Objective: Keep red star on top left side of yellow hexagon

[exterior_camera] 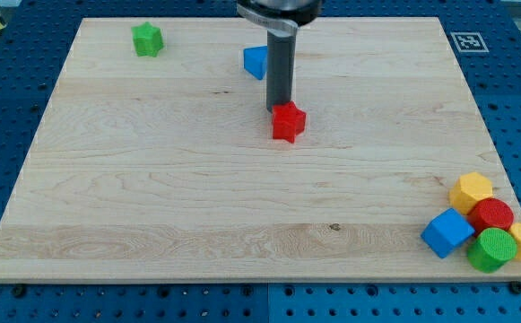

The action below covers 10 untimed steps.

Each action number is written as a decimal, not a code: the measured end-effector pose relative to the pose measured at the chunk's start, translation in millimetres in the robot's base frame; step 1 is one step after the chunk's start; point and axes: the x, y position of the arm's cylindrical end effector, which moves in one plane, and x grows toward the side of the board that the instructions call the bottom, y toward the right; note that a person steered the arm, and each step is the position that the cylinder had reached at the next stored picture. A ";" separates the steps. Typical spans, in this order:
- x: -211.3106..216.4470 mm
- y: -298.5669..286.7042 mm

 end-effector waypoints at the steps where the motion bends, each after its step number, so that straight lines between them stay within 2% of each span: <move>1: 30.1 8.8; 2: 59.6 17.1; 5: 100.7 4.5; 7: 148.3 11.5; 8: 149.1 47.1; 10: 121.3 60.7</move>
